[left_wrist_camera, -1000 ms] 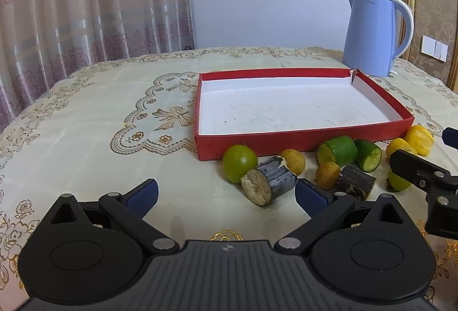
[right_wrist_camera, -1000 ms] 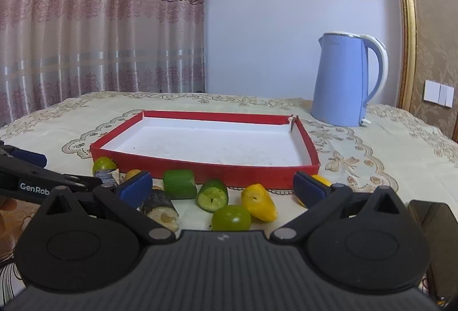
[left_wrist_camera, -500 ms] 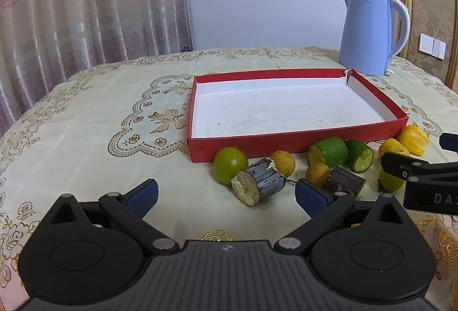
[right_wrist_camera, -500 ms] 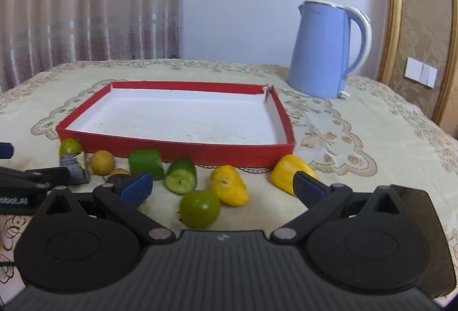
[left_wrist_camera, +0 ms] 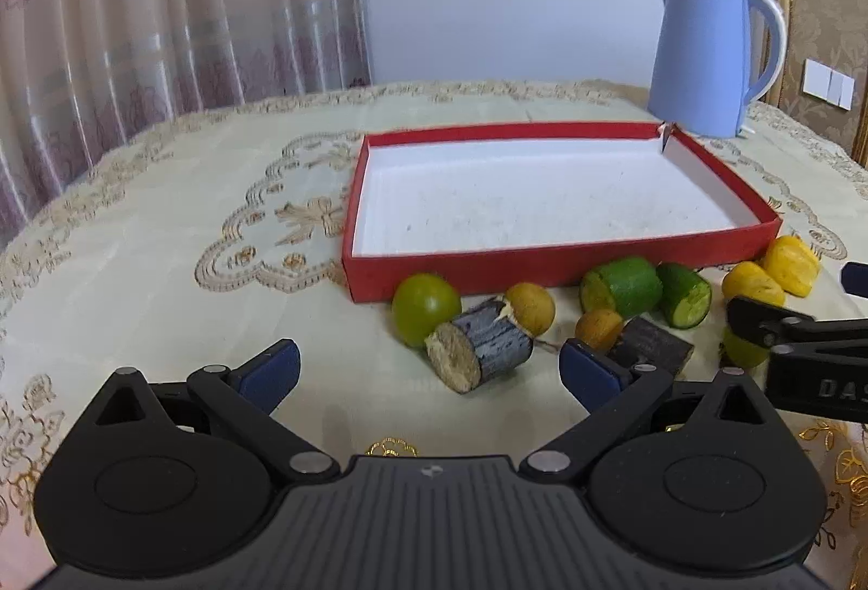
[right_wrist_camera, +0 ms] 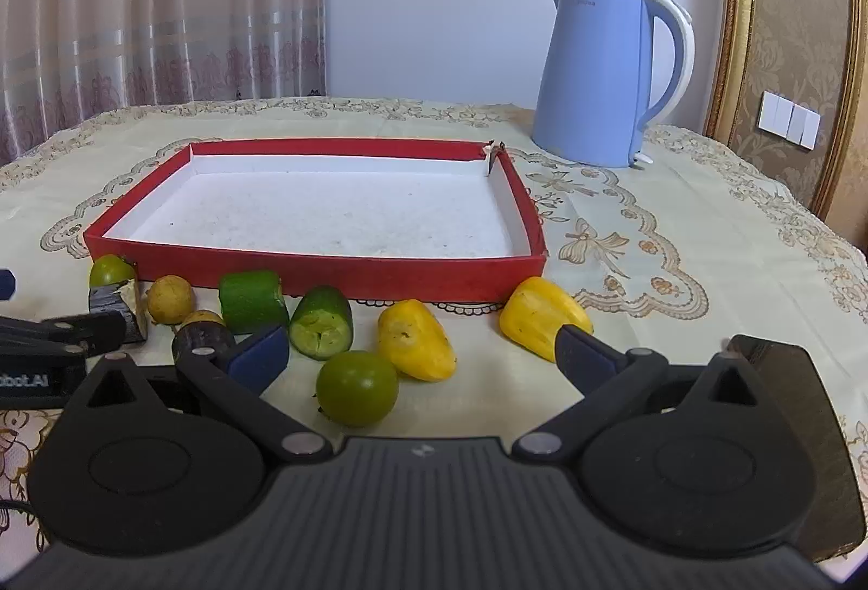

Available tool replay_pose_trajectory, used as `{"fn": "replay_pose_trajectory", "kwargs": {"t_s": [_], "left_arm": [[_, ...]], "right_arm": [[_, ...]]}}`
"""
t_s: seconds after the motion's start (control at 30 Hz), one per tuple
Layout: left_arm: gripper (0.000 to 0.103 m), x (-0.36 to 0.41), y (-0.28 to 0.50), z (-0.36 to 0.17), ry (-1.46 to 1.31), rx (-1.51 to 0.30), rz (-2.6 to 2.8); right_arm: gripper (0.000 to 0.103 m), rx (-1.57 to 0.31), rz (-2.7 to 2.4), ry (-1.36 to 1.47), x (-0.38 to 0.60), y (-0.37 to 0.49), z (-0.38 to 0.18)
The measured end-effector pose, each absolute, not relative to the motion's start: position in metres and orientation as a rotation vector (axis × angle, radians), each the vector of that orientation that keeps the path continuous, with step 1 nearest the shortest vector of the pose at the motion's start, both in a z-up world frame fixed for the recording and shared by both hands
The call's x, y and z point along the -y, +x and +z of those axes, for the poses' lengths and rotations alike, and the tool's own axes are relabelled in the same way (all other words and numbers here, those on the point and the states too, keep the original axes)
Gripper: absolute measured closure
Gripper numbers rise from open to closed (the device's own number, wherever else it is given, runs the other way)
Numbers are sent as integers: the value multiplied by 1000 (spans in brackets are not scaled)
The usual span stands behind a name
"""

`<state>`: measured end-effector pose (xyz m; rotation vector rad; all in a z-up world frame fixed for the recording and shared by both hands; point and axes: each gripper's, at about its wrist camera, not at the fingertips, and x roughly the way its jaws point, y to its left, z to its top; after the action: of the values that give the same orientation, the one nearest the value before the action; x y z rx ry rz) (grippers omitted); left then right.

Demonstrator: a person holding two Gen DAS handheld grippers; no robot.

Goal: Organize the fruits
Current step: 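Reach the left gripper to the dark eggplant chunk and close on it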

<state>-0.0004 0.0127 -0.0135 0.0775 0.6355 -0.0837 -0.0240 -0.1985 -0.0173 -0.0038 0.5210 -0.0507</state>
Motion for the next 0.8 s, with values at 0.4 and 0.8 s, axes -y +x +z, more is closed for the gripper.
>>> {"fn": "replay_pose_trajectory", "kwargs": {"t_s": [0.4, 0.8], "left_arm": [[1, -19, 11, -15, -27, -655, -22], [11, -2, 15, -21, 48, -665, -4]], "right_arm": [[0, -467, 60, -17, 193, -37, -18], [0, -439, 63, 17, 201, -42, -17]]}}
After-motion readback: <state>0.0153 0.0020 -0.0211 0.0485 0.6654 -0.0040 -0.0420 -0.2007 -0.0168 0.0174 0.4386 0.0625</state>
